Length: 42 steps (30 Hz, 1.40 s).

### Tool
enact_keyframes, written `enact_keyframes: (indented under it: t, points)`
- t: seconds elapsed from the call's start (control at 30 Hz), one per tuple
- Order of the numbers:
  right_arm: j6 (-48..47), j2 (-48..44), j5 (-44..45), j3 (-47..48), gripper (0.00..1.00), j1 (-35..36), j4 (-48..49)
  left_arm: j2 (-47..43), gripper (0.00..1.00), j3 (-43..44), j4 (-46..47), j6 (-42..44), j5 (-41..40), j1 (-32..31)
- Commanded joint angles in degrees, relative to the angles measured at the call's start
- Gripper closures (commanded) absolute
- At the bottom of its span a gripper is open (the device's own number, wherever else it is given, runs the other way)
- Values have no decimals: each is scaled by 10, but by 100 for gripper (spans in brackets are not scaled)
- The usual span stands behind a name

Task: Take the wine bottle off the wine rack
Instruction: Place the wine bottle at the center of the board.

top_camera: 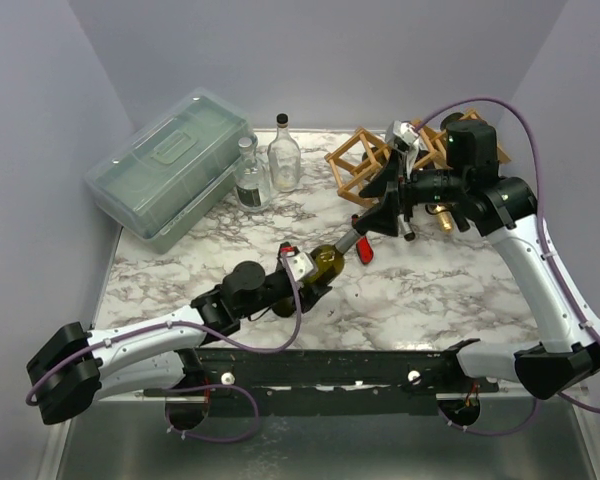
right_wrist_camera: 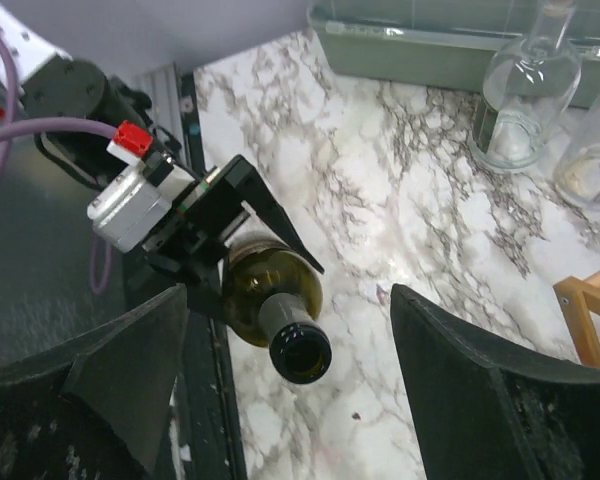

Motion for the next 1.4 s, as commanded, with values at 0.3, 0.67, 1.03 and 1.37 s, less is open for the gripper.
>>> enact_keyframes:
  t: [0.3,0.67,1.03,1.37]
  points:
    - [315,16,-48,-57,15,3,243,-64,100,-55,270,-153,-65,9]
    - [370,44,-94,-93,13,26,345,-43,100,-37,289,-229,-83,8]
    - [368,74,-71,-83,14,72,367,-11,100,-24,312,-245,-73,8]
    - [371,86,-61,-74,25,77,376,-4,100,-28,325,-248,-60,8]
